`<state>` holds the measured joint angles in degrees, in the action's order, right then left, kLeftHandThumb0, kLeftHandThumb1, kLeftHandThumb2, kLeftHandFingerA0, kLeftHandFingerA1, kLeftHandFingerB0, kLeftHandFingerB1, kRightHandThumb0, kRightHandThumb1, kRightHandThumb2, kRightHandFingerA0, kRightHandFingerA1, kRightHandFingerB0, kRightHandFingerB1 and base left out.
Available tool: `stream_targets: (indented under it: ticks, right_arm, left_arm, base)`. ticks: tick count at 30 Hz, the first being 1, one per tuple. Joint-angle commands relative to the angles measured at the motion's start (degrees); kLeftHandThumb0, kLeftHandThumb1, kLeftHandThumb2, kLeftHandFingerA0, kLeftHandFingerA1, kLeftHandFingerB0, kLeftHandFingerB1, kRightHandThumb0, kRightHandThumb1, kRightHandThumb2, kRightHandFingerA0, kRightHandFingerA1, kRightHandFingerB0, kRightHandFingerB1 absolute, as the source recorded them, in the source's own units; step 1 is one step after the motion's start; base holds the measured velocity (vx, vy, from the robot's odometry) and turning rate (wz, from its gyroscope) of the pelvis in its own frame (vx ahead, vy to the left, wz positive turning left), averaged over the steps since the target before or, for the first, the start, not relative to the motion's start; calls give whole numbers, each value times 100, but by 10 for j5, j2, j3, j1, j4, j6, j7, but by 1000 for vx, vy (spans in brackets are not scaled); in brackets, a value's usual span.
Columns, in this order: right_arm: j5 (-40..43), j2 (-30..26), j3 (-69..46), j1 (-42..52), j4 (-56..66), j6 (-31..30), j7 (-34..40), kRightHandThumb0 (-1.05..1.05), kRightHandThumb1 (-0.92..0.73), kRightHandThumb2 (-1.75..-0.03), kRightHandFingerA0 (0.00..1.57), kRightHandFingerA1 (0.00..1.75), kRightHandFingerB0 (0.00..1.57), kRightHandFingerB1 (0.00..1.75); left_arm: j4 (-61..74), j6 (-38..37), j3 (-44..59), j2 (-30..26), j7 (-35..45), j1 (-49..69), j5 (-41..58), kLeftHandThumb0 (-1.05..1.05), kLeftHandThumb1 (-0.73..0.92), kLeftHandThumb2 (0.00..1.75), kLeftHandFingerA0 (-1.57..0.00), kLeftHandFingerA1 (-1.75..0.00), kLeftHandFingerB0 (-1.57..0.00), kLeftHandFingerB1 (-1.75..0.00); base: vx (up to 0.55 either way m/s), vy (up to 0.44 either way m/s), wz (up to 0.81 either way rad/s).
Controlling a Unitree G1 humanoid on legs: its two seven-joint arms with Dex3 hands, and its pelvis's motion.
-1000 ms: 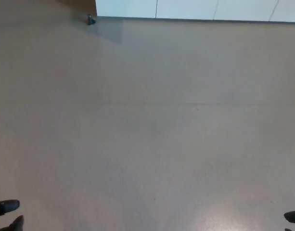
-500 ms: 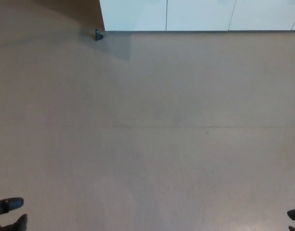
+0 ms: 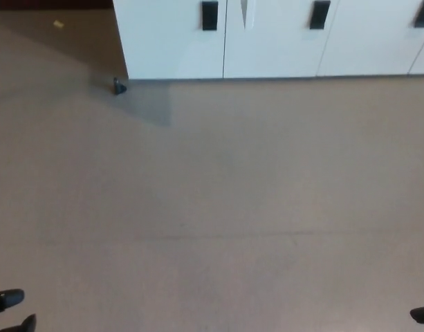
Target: The robot walks towards an open cabinet and lifts its left hand to push the door towards the right to close it.
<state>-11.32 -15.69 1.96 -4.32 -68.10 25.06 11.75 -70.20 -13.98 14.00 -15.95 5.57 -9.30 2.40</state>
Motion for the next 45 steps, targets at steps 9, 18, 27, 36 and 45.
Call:
stream_targets:
  ticks: [9, 18, 27, 36, 45]
  right_arm:
    - [-8, -9, 5, 51, -4, 8, 4, -37, -67, -60, 71, 68, 62, 46]
    - [-5, -9, 5, 54, -2, -1, 0, -36, -68, -60, 69, 63, 60, 45]
    - [54, 18, -52, 15, -34, -39, -38, -46, -66, -61, 71, 50, 58, 43]
    - [79, 44, -101, -46, -52, -79, -55, -43, -69, -61, 73, 59, 63, 49]
    - [79, 28, -118, -23, -54, -73, -68, -41, -67, -60, 74, 52, 64, 47]
  left_arm:
    - [-2, -22, -23, -6, 1, 57, -10, -36, 32, 98, -35, -60, -28, -64]
    - [-10, -13, -34, -9, -6, 57, -15, -29, 33, 100, -28, -60, -26, -62]
    - [-42, 22, 10, -1, -24, 19, 27, -37, 38, 105, -46, -73, -23, -63]
    - [-49, 34, 27, 4, -15, -24, 21, -34, 31, 104, -19, -60, -21, -64]
    - [-53, 30, 12, 1, -27, -2, 2, -31, 33, 108, -40, -74, -23, -65]
  base:
    - [503, -102, 33]
    - [489, -60, -7]
    - [583, 140, -20]
    - [503, -21, 13]
    - [496, -160, 23]
